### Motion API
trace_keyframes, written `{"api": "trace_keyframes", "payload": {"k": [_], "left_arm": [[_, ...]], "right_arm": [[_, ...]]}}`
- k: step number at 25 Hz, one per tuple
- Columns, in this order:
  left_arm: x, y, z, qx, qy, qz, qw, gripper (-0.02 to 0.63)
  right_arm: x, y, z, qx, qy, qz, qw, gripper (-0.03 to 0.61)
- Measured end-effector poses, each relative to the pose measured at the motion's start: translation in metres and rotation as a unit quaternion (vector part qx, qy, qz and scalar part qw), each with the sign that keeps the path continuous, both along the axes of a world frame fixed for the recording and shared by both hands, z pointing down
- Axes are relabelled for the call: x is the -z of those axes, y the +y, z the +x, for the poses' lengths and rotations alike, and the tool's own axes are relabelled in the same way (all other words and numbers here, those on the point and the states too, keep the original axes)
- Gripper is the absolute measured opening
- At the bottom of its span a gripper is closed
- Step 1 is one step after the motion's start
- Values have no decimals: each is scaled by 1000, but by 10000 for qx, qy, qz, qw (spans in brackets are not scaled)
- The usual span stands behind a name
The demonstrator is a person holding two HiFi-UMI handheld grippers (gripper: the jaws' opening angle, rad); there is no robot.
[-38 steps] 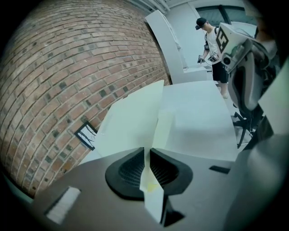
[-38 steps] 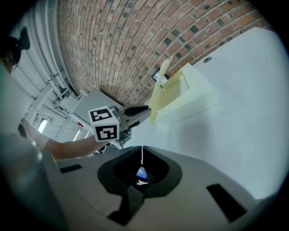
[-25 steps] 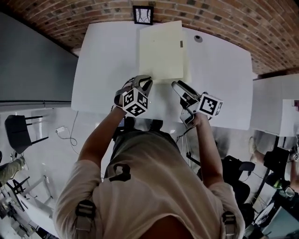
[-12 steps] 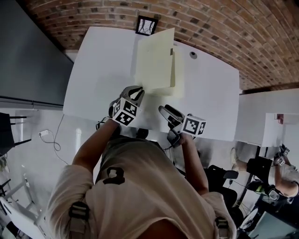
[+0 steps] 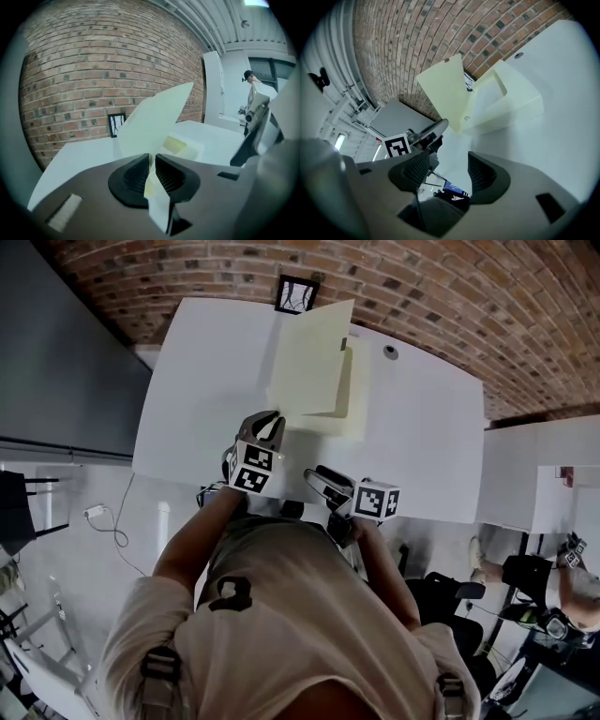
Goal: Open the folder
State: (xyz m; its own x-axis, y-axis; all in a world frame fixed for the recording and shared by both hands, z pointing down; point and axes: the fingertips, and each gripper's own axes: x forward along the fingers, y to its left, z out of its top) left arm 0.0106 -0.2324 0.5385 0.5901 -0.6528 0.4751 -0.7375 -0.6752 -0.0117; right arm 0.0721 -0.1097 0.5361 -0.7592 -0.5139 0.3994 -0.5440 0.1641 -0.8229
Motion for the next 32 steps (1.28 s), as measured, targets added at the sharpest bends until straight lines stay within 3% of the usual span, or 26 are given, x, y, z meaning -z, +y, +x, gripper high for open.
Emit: {"api": "trace_keyframes", "payload": {"k": [3, 8, 13, 17, 19, 25, 32], "left_arm": [[0, -6, -8, 209, -104, 20, 9997, 31], [3, -8, -2, -70, -1025, 686, 9923, 41], [-4, -11, 16, -531, -2143, 1421, 9649, 149], [-14, -10, 28, -904, -2728, 1726, 9421, 152], [-17, -6, 32, -1079, -2896, 1854, 9328, 152], [-27, 3, 45, -1496, -3125, 1960, 9173, 158], [-24, -8, 58, -1547, -3190, 2123, 9106, 158]], "right_arm": [[-1, 4, -7, 103, -54, 0, 9999, 241], [-4, 7, -3, 83, -108, -34, 9999, 241], [-7, 13, -3, 128, -170, -51, 9998, 241], [-9, 19, -4, 161, -205, -71, 9996, 241], [-13, 21, 0, 157, -125, -55, 9998, 241], [-12, 26, 1, 122, -357, -114, 9992, 241], [-11, 25, 3, 140, -424, -85, 9990, 241]]}}
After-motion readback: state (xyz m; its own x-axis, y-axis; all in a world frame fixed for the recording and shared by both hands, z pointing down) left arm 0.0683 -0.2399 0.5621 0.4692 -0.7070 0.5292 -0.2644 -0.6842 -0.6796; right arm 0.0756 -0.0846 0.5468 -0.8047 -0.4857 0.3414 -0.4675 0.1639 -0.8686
